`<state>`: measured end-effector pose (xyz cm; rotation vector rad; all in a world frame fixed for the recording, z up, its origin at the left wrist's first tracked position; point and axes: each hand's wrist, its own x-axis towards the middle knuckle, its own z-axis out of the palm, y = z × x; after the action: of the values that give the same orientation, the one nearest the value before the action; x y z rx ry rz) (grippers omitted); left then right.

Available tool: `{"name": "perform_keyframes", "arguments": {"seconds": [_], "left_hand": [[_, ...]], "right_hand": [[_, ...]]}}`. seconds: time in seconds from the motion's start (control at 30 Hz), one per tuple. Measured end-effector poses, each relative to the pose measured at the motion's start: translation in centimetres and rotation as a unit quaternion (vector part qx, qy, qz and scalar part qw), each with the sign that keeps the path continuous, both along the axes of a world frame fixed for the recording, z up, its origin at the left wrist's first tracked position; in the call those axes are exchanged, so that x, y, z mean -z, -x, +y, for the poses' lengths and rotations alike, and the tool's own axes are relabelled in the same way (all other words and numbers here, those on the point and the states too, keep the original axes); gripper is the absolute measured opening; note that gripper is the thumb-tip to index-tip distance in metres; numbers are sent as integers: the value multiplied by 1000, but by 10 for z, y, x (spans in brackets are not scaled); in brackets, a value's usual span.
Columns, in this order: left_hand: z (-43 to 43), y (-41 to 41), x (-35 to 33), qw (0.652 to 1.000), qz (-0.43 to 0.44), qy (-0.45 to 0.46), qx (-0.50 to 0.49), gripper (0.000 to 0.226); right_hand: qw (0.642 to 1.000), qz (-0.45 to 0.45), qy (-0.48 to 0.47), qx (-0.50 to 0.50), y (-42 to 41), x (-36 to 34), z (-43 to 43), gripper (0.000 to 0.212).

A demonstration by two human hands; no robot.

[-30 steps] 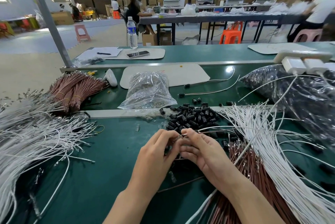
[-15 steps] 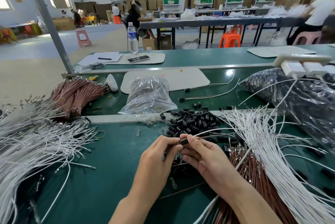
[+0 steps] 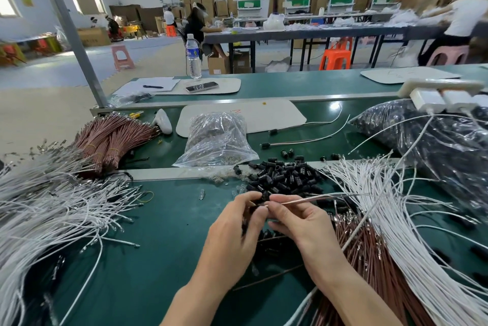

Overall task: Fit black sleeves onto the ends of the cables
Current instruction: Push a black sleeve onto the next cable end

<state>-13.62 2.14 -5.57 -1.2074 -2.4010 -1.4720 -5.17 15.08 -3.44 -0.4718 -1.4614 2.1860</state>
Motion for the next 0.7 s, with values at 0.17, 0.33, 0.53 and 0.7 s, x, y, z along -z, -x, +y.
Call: {"name": "perform_keyframes", "arguments": {"seconds": [0.17,0.33,0.53,0.7], "left_hand": [[1,-2,-3,1000,12,11,10,27],[1,-1,-2,1000,-8,27,-3,26],[3,0,1,997,-69,36,9,44],[5,-5,-1,996,-87,3,5,47]], "right_hand": [[999,-15,-28,-28,-1,-1,-3,16],[1000,-13,-12,-21,1,1,-3,24],[999,1,-1,-41,2,1,-5,19],[998,20,27,-50,2,1,-5,36]]}}
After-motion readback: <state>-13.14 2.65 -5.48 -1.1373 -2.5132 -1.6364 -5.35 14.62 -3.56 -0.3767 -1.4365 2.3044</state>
